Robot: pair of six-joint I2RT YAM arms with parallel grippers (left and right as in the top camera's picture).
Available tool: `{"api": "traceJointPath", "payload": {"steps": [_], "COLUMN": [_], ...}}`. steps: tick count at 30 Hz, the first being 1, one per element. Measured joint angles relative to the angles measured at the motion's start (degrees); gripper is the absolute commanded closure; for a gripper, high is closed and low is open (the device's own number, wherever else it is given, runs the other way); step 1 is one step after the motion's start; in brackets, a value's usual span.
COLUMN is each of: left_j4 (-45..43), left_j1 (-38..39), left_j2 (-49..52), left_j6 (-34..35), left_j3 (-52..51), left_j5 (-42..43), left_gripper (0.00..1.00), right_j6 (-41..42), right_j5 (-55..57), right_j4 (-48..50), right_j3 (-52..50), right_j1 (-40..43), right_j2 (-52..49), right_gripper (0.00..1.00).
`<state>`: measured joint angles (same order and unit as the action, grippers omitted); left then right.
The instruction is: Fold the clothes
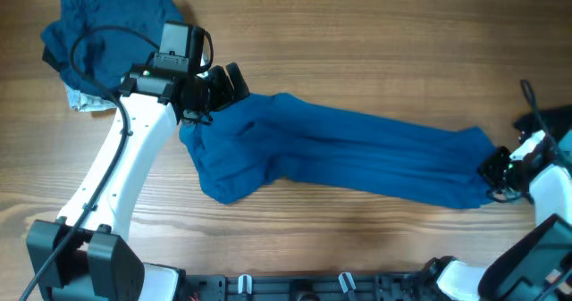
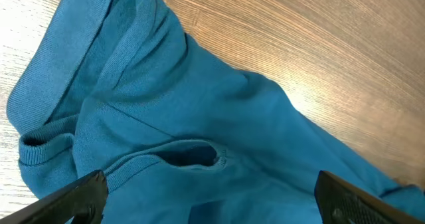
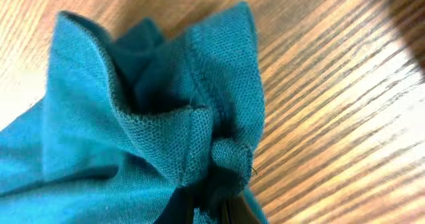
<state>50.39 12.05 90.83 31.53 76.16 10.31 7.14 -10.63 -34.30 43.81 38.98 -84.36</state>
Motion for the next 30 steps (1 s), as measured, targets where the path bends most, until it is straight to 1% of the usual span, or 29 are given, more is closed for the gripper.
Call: {"api": "traceJointPath", "payload": {"steps": [3,8,12,22,30], "left_j4": [0.0,0.1,0.2,0.2,0.2], "left_j1": [0.0,0.0,0.0,0.0,0.0], "left_j2": [0.0,0.0,0.0,0.0,0.0], "left_j6": [0.0,0.0,0.0,0.0,0.0], "left_j3": [0.0,0.0,0.0,0.0,0.0], "left_j5": [0.0,0.0,0.0,0.0,0.0], "left_gripper": [0.0,0.0,0.0,0.0,0.0], "right_j6": [1.9,5.9,8.2,12.9,16.8], "right_j5": [4.8,12.4,15.0,15.7,12.3], "right_j4": [-0.8,-2.8,-3.6,-4.5,-3.3], "right_j3": [0.1,0.3,0.3,0.3,0.3], "right_j1": [-5.4,-13.7,-18.4,-32.4,-40.9], "right_j2": [2.4,3.1,3.1,3.1,3.1], "right_gripper": [0.96,0.96,0.96,0.96,0.96]}}
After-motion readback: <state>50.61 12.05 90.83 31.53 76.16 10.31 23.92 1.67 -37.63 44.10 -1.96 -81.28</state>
